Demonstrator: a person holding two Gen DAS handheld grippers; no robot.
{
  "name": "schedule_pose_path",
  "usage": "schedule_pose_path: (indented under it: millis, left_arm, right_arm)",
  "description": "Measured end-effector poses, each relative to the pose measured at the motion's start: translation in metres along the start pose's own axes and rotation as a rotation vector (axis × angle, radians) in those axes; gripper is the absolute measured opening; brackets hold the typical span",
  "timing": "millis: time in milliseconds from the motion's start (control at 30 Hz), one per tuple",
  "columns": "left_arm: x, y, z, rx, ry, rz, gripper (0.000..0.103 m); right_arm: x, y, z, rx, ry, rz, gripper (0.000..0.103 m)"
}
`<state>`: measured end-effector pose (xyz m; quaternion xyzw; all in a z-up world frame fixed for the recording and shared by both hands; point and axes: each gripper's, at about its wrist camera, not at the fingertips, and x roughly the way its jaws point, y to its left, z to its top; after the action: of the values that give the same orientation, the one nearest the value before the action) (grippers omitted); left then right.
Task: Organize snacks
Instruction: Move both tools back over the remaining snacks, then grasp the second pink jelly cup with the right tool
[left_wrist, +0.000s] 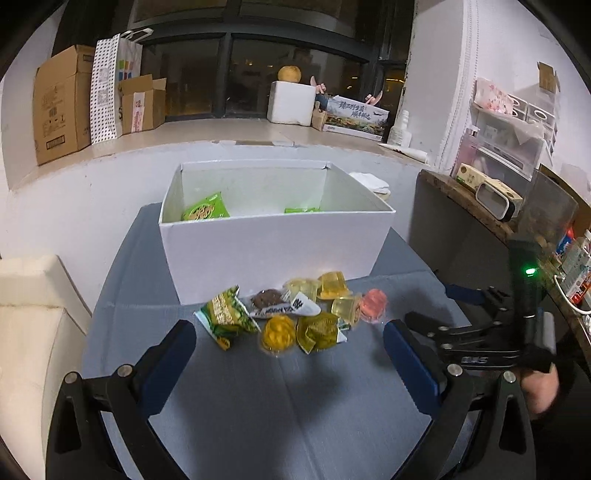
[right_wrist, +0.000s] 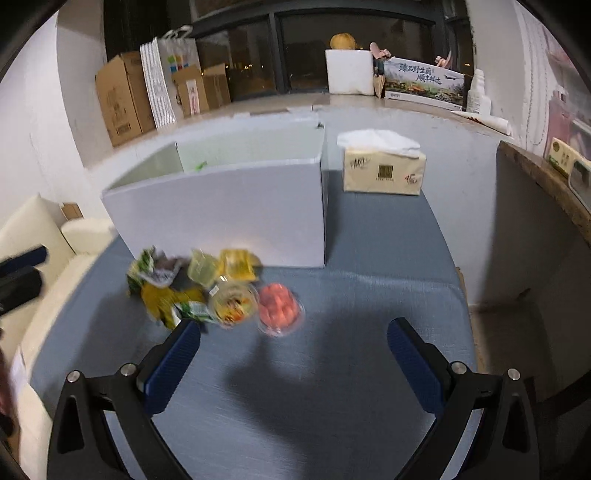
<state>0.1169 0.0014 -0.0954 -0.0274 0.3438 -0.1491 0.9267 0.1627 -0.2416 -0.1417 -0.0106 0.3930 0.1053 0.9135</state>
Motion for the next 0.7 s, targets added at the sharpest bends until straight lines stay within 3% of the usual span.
schedule_pose_path:
  millis: [467, 533, 600, 700]
  left_arm:
    - [0.002, 0.004, -0.021, -0.007, 0.032, 0.021, 0.103]
    - [0.003, 0.006, -0.022, -0.010, 0.034, 0.022, 0.103]
    - [0.004, 0.005, -0.023, -0.012, 0.041, 0.014, 0.103]
    - [0.006, 0.003, -0.025, -0.003, 0.047, 0.013, 0.103]
  right_arm:
    - [0.067, 0.005, 0.019, -0.029, 0.073, 0.000, 0.099]
    - [0.072, 0.007, 0.019, -0.031, 0.084, 0.009, 0.082]
    - [0.081, 0.007, 0.019, -0.042, 0.119, 0.019, 0.049]
    - [0.083, 0.004, 0.017, -0.029, 0.120, 0.041, 0.045]
